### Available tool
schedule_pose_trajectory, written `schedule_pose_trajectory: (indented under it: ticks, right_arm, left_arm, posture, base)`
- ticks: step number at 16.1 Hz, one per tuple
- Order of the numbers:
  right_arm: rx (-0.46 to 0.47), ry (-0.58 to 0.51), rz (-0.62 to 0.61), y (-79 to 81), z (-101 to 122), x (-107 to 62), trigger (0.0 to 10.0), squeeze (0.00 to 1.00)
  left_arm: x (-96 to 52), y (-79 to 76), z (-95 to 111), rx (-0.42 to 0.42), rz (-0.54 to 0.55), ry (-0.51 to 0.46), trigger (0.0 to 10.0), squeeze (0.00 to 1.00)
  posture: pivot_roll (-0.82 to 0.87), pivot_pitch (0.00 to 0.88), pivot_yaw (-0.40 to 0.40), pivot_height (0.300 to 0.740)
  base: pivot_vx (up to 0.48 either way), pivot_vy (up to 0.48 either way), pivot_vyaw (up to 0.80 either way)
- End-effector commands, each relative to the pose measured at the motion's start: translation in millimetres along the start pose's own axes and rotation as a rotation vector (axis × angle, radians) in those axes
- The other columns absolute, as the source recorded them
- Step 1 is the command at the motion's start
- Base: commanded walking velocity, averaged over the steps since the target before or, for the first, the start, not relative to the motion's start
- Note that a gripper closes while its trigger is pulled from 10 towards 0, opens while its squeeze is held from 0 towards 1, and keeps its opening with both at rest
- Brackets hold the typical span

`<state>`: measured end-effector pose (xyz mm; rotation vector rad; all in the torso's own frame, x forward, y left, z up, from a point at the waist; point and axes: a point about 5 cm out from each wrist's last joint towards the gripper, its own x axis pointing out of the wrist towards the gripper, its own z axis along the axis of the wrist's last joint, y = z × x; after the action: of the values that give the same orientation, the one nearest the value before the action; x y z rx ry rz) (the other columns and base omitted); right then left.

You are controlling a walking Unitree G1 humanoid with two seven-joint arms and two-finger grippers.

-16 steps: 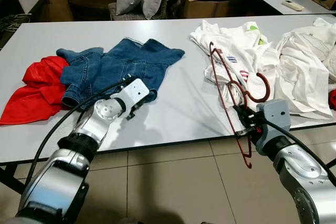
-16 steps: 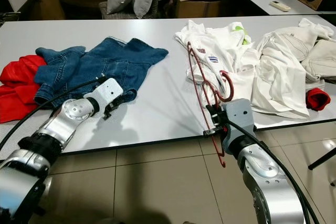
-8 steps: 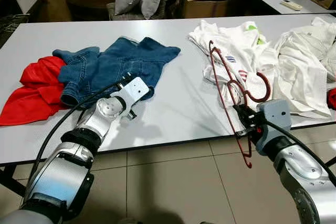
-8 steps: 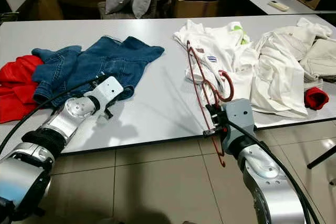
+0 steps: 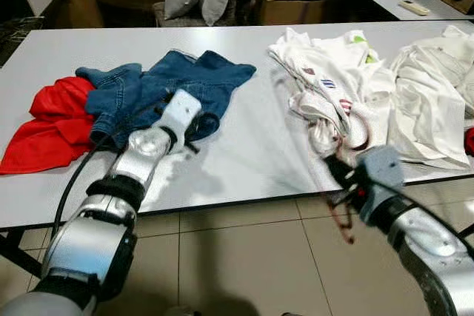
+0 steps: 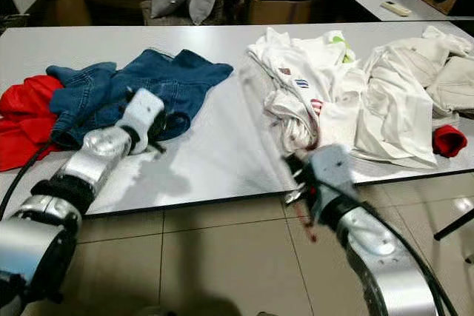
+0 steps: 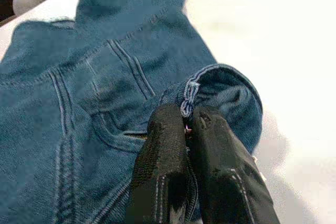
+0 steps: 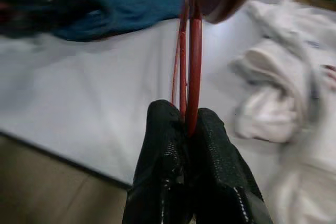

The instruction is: Hang hanger

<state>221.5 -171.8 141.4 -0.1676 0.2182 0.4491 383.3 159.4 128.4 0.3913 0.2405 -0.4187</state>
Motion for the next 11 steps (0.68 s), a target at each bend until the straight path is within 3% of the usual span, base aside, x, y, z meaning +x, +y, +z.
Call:
schedule_pose_trajectory:
  ticks: [1,2,3,4,8,11]
  right_arm:
    - [-0.015,-0.016,0.074,7.1,5.6,-2.4,10.0,0.0]
    - [-0.012,-0.001,0.131,12.6,4.3,-3.4,10.0,0.0]
    - [-0.013,0.041,0.219,20.2,-0.2,-3.1,10.0,0.0]
    - [-0.013,0.051,0.245,22.2,-1.3,-2.8,10.0,0.0]
    - [-0.011,0.089,0.325,27.6,-3.9,1.1,10.0,0.0]
    - [-0.018,0.092,0.306,23.6,-3.4,8.0,10.0,0.0]
  left_arm:
    - [1.5,6.3,22.9,-0.034,-0.002,-0.077,0.0,0.0]
    - [0.9,10.4,36.7,-0.061,-0.009,-0.13,0.0,0.0]
    - [-3.1,20.6,67.1,-0.093,-0.025,-0.231,0.0,0.0]
    - [-5.2,24.3,77.2,-0.094,-0.028,-0.261,0.0,0.0]
    - [-23.5,42.8,128.7,-0.022,-0.059,-0.384,0.0,0.0]
    - [-33.2,37.3,140.7,0.082,-0.145,-0.384,0.0,0.0]
  posture:
    - [-0.05,0.0,-0.022,0.74]
    - [-0.04,0.0,-0.02,0.74]
    - [-0.03,0.0,-0.022,0.74]
    - [-0.03,0.0,-0.023,0.74]
    - [0.0,0.0,-0.029,0.74]
    - [0.01,0.0,-0.027,0.74]
  base:
    - [0.0,0.0,0.0]
    - [0.0,0.0,0.0]
    - [0.0,0.0,0.0]
    - [0.0,0.0,0.0]
    - [0.0,0.0,0.0]
    - [0.0,0.0,0.0]
